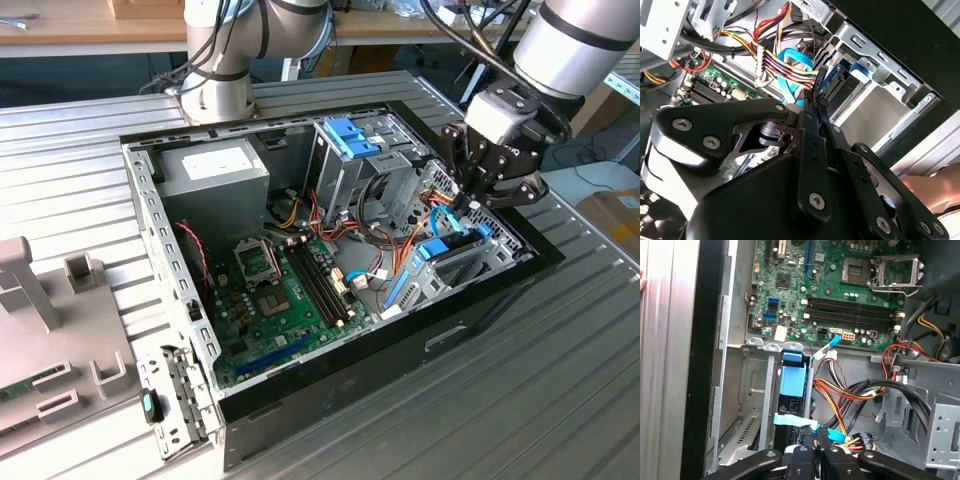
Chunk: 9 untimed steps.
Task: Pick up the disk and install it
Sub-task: 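Insert the first disk wire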
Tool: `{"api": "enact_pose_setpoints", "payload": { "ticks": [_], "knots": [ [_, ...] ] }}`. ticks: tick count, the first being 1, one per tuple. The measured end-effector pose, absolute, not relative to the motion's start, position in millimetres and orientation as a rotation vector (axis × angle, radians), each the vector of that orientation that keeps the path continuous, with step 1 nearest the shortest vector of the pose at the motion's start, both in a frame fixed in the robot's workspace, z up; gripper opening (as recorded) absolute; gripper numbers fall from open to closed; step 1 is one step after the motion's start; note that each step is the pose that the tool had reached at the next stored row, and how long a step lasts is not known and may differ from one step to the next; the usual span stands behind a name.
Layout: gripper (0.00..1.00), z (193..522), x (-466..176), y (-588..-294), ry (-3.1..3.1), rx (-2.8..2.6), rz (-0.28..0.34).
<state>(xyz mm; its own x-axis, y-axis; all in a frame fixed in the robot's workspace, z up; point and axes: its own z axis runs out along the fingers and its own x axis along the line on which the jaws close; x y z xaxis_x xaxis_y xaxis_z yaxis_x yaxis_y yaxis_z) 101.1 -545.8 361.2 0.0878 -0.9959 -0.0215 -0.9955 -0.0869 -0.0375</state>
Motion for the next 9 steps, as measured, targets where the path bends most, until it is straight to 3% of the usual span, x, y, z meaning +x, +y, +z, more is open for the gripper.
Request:
{"api": "enact_pose_setpoints", "payload": {
  "ticks": [1,2,9],
  "knots": [
    [0.15,360.6,100.9,-545.8,2.147,-2.235,-0.016],
    [0.15,360.4,100.1,-546.9,2.163,-2.182,0.022],
    [0.15,360.2,99.9,-546.9,2.278,-2.061,0.016]
  ]
}}
